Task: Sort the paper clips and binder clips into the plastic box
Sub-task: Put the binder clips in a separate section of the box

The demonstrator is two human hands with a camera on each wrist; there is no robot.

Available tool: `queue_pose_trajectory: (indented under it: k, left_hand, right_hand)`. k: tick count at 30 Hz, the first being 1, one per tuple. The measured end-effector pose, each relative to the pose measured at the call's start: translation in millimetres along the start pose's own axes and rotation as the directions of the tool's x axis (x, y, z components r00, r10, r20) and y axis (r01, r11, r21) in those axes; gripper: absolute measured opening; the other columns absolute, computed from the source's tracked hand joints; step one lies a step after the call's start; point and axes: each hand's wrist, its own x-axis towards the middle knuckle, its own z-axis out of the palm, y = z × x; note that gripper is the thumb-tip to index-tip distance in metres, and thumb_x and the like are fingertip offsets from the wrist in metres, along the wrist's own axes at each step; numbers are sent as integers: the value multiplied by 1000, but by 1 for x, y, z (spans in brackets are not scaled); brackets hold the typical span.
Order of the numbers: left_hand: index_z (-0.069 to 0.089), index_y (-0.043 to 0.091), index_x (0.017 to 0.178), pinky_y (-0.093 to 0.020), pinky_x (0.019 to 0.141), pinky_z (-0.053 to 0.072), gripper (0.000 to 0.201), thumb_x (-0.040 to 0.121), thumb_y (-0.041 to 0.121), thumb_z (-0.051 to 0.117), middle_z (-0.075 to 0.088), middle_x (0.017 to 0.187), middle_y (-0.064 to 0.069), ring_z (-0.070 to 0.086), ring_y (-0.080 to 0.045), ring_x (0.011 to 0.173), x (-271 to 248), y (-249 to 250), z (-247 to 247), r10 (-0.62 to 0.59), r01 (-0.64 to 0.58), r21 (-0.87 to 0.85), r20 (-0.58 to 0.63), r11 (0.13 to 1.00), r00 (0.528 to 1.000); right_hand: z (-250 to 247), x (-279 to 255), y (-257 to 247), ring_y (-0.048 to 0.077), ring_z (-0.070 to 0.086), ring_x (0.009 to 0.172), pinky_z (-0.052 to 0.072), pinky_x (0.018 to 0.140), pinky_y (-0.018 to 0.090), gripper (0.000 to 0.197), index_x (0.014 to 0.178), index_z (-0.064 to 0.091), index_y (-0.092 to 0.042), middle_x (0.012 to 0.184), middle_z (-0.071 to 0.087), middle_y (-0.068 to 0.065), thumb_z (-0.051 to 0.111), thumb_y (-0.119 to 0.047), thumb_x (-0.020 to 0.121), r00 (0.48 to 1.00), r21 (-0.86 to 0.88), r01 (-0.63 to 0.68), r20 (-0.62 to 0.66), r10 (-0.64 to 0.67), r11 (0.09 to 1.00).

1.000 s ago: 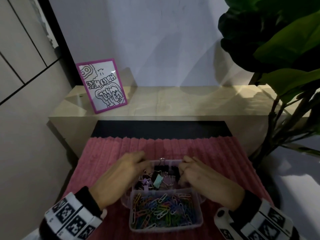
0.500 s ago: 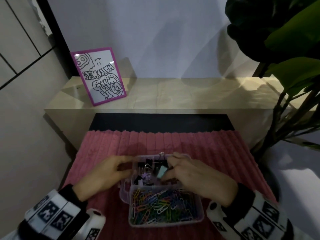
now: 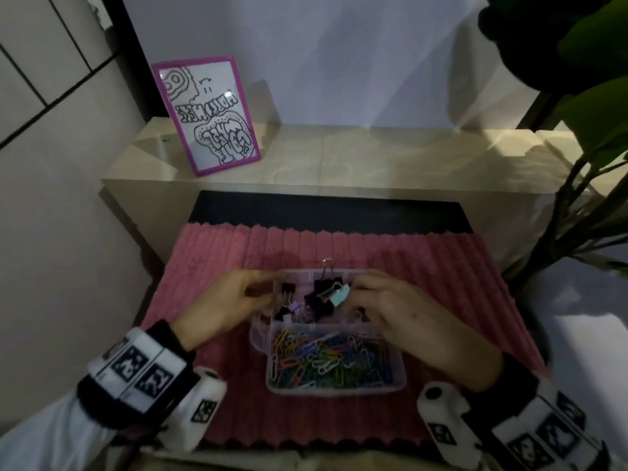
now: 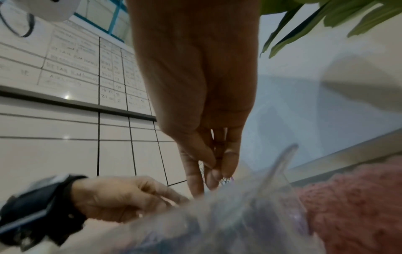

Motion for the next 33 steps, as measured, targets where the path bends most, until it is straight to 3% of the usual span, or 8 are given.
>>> queue_pose_trajectory:
  k: [5,9,15,20,25,28,31,33]
  left_hand:
    - [58,26,115,-13,60,55,35,86,6,58,65,103,12,67,1,77,0,2,2,0,7,-165,42,986,999]
    - [59,34,108,-20,67,58,34,85,9,60,64,108,10,68,-2,87,0,-2,1,-4,12,-184,44,983,999]
    - [58,27,117,-22,69,58,37,85,9,60,65,105,11,68,1,81,1,0,1,0,8,-166,49,986,999]
    - [54,35,116,0,61,44,38,86,12,59,63,95,20,58,19,68,0,1,0,28,-25,-78,46,997,999]
    - [61,48,99,-10,62,47,33,86,18,61,71,95,10,66,-10,83,2,-3,-3,25,-24,-7,61,1000,998]
    - [63,55,85,-15,55,53,44,85,11,60,71,81,17,65,-3,68,0,-4,-4,28,-12,-168,98,986,995]
    - [57,40,108,-15,53,53,35,82,16,64,63,109,12,65,-2,63,-3,-6,-6,13,35,-287,166,957,986]
    - [49,38,120,-16,58,55,63,63,46,75,50,124,18,67,-1,79,-7,-8,-8,45,29,-335,211,942,976]
  right_hand:
    - [3,-16,-16,5,46,112,39,81,11,39,124,56,-25,123,57,-9,54,-7,89,971,86,184,139,-195,979]
    - [17,-12,-30,13,33,124,50,78,35,57,136,40,-27,143,39,-5,45,2,87,932,-115,321,216,-292,940]
    - [11,-15,-21,18,49,103,44,69,34,41,124,48,-21,114,50,3,49,-3,87,944,-129,234,266,-194,964]
    - [2,-11,-6,-7,56,83,36,70,4,19,99,68,-14,101,66,-9,67,-8,81,975,202,51,201,-92,978]
    - [-7,-13,5,-9,61,92,46,81,10,17,92,72,-19,97,69,-14,74,-16,76,992,334,-47,129,4,941]
    - [-7,-14,3,-12,58,93,43,82,6,19,96,70,-20,98,68,-15,72,-18,77,992,329,-61,123,22,942]
    - [3,-13,-8,-1,59,101,42,89,11,27,108,65,-20,109,67,-7,68,-19,81,985,279,-3,167,-45,960]
    - [8,-9,-14,5,61,103,48,92,22,28,112,63,-18,111,66,-3,65,-15,84,987,281,44,138,-85,959]
